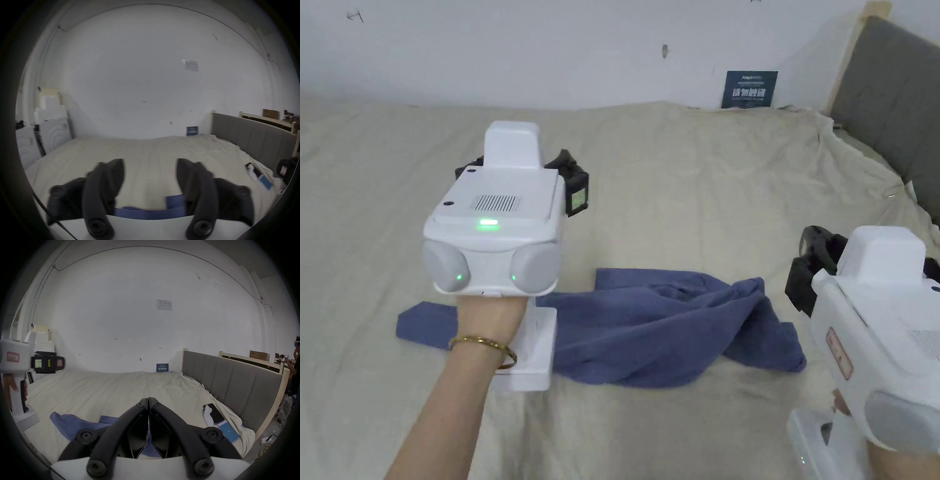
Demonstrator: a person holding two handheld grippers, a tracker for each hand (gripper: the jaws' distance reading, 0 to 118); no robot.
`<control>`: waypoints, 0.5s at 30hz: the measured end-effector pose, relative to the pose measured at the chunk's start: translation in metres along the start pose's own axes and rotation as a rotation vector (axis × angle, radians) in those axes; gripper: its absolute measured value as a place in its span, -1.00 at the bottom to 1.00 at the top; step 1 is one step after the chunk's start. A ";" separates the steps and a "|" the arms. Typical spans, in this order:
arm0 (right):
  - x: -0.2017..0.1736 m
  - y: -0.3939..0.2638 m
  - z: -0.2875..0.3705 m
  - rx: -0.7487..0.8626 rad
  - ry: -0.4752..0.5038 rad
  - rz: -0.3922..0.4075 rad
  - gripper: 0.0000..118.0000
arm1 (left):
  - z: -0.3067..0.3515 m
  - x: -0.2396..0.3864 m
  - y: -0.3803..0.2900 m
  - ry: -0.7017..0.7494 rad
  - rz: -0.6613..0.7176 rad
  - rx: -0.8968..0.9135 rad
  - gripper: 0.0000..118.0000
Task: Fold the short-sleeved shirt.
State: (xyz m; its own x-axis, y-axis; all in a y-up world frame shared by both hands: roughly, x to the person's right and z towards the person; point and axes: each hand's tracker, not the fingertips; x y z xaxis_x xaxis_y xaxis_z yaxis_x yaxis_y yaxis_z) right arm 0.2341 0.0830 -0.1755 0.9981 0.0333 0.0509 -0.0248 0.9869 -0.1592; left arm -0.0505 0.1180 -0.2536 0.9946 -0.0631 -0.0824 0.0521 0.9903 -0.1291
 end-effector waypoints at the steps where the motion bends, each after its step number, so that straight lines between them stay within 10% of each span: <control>1: -0.003 0.000 0.000 0.003 0.008 0.001 -1.00 | 0.009 -0.008 -0.005 0.037 -0.001 0.012 -0.24; 6: -0.015 -0.003 0.004 0.006 0.040 0.008 -1.00 | 0.038 -0.036 -0.032 0.082 0.020 0.013 -1.00; 15: -0.023 -0.010 0.017 0.021 0.066 0.021 -1.00 | 0.061 -0.036 -0.066 0.071 -0.008 -0.027 -1.00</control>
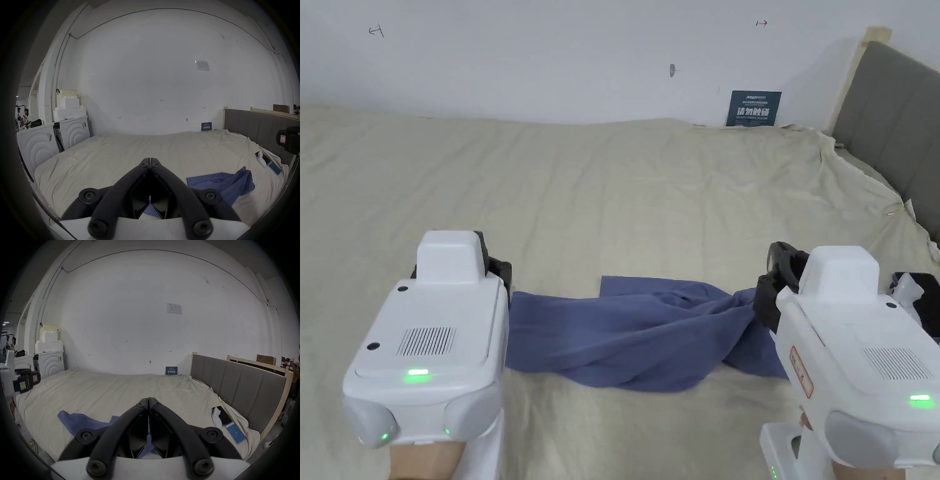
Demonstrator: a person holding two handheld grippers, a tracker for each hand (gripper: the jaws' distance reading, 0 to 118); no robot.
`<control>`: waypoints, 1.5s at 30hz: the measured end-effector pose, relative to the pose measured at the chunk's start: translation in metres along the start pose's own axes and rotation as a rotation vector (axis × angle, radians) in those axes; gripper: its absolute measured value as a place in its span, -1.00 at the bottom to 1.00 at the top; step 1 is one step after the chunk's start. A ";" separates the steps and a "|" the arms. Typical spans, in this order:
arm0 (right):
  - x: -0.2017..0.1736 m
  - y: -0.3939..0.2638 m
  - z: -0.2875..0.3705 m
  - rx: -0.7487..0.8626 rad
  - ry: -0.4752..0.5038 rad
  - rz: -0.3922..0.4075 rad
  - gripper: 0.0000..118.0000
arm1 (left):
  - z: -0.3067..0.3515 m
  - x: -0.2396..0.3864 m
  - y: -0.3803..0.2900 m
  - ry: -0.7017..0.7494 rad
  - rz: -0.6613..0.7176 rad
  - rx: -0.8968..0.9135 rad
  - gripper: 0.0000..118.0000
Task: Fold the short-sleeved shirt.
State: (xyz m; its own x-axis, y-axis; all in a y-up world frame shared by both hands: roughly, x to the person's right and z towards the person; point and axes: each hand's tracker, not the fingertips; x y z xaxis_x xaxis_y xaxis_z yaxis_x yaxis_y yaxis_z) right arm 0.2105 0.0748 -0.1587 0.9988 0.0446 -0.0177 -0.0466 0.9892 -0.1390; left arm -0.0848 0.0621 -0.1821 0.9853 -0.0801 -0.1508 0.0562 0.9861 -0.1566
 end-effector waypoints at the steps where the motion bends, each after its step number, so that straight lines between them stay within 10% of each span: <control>1: 0.000 -0.001 0.001 -0.003 0.002 -0.002 -1.00 | 0.009 0.000 -0.003 -0.002 -0.002 -0.003 -1.00; 15: 0.009 0.005 -0.010 -0.092 0.014 -0.015 -0.91 | 0.018 -0.006 -0.007 -0.024 0.040 -0.009 -1.00; 18: 0.019 0.016 -0.030 -0.183 0.033 -0.038 0.68 | 0.017 -0.010 -0.006 -0.018 0.043 -0.006 -1.00; 19: 0.022 0.020 -0.039 -0.216 0.030 -0.042 0.88 | 0.017 -0.011 -0.006 -0.017 0.044 -0.007 -1.00; 35: 0.031 0.025 -0.279 -0.843 -0.010 0.085 0.96 | -0.010 -0.017 -0.005 -0.011 0.068 -0.044 -1.00; 45: 0.036 -0.038 -0.351 -1.150 -0.060 0.016 0.73 | -0.051 -0.011 -0.012 -0.012 0.094 -0.088 -1.00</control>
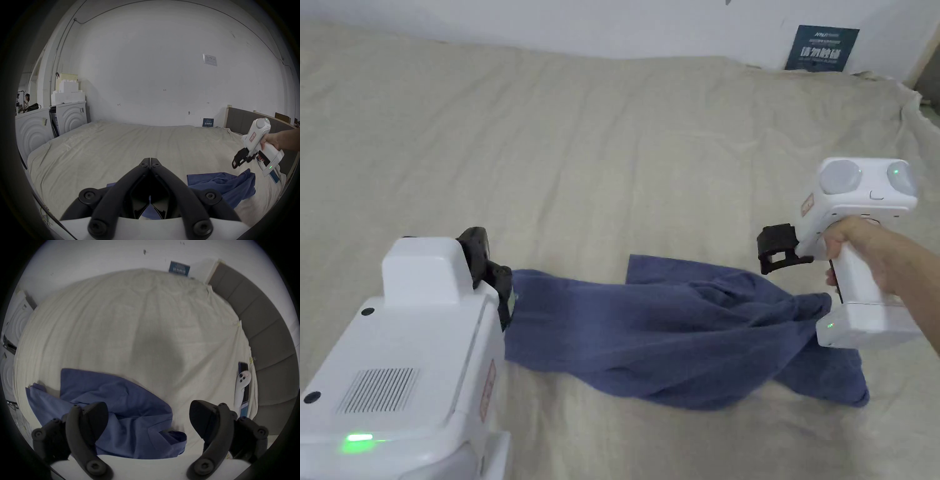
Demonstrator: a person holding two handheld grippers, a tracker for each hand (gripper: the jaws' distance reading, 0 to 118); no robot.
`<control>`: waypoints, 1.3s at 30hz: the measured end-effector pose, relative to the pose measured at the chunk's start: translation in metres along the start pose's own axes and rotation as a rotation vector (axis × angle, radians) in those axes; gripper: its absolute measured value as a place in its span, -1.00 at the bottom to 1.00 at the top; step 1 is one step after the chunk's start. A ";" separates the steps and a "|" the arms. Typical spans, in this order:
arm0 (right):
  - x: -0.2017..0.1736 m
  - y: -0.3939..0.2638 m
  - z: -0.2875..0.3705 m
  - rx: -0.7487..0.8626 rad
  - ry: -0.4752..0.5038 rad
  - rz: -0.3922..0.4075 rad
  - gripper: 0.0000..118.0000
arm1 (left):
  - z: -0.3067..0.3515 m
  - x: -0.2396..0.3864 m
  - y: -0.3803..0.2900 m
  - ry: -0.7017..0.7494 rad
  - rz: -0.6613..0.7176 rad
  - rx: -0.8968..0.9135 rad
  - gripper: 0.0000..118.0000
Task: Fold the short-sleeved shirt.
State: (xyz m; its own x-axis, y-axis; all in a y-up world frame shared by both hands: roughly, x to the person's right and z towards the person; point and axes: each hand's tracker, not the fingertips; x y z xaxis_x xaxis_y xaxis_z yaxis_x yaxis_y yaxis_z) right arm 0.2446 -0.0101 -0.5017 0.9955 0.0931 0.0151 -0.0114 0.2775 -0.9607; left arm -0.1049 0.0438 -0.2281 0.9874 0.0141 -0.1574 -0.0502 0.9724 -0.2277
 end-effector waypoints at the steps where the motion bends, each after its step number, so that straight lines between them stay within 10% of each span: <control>1: 0.002 0.000 -0.009 -0.035 -0.004 -0.010 0.66 | -0.003 0.001 -0.001 -0.002 -0.002 -0.004 -1.00; 6: 0.013 -0.013 -0.038 -0.158 -0.014 -0.028 0.31 | -0.016 0.008 -0.007 -0.011 -0.013 -0.029 -1.00; 12: 0.019 -0.033 -0.045 -0.186 0.022 -0.095 -0.94 | -0.025 0.017 -0.015 -0.028 -0.019 -0.061 -1.00; 23: 0.024 -0.025 -0.014 -0.049 0.026 -0.030 -0.98 | -0.046 0.011 -0.012 -0.041 0.025 -0.174 -0.77; 28: 0.032 -0.025 0.011 0.048 0.063 -0.042 -0.98 | -0.096 -0.010 0.008 -0.098 0.099 -0.366 0.55; 31: 0.035 -0.028 0.021 0.095 0.092 -0.061 -0.98 | -0.129 -0.021 0.014 -0.079 0.096 -0.463 0.98; 39: 0.039 -0.040 0.030 0.151 0.122 -0.041 -0.98 | -0.212 -0.042 0.006 -0.024 -0.062 -0.759 0.99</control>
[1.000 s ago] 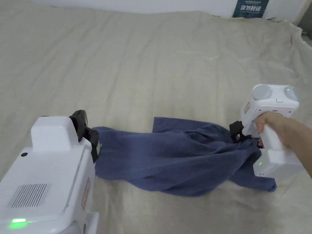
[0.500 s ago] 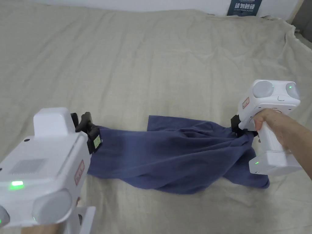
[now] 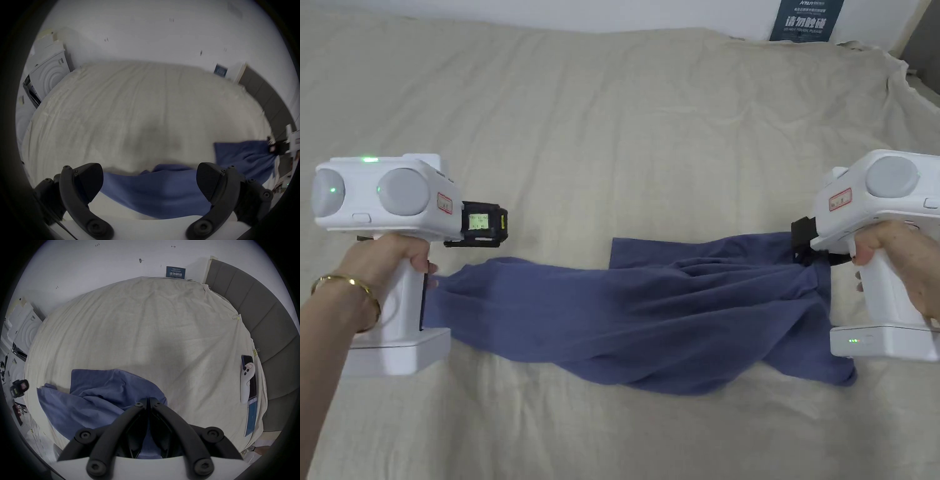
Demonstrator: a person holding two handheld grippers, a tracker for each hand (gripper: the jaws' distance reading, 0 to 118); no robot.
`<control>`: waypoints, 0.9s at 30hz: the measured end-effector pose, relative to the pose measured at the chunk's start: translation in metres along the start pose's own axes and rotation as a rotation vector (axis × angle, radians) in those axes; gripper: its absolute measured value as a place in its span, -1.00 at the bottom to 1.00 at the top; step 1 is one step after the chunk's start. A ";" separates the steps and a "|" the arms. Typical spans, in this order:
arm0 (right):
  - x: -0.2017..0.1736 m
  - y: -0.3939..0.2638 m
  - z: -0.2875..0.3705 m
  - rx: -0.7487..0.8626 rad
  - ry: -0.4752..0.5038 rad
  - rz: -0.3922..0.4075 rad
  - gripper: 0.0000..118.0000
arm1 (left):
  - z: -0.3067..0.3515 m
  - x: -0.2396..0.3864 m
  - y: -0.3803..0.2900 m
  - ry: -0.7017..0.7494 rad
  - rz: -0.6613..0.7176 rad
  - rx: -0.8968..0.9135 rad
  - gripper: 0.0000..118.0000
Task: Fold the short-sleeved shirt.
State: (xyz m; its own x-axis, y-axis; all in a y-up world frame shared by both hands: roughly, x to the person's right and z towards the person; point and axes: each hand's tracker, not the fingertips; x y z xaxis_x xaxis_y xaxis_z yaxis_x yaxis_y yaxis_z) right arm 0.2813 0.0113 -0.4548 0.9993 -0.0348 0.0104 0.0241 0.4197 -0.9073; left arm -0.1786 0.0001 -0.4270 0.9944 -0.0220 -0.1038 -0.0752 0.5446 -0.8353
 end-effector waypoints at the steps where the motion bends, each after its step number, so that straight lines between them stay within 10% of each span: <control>1: 0.001 0.000 -0.001 0.002 0.003 -0.003 -0.98 | -0.009 -0.002 0.001 0.025 -0.021 -0.038 0.99; 14: 0.005 -0.004 -0.011 -0.011 0.015 -0.006 -0.98 | -0.066 -0.052 -0.016 0.159 -0.042 -0.309 0.72; 17: 0.004 -0.004 -0.015 -0.022 0.014 -0.009 -0.98 | -0.063 -0.041 -0.015 0.095 0.003 -0.331 0.29; 20: 0.004 -0.004 -0.021 -0.028 0.004 -0.002 -0.98 | -0.057 -0.028 -0.014 -0.032 0.098 -0.322 -0.84; 27: 0.005 -0.007 -0.008 -0.004 0.010 -0.017 -0.98 | -0.070 -0.058 -0.009 0.012 0.066 -0.232 -1.00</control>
State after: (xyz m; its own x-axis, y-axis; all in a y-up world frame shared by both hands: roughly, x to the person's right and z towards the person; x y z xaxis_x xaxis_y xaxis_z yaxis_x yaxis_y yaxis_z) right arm 0.2859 0.0011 -0.4520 0.9985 -0.0509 0.0220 0.0412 0.4155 -0.9087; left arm -0.2413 -0.0627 -0.4512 0.9859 -0.0031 -0.1673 -0.1564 0.3375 -0.9282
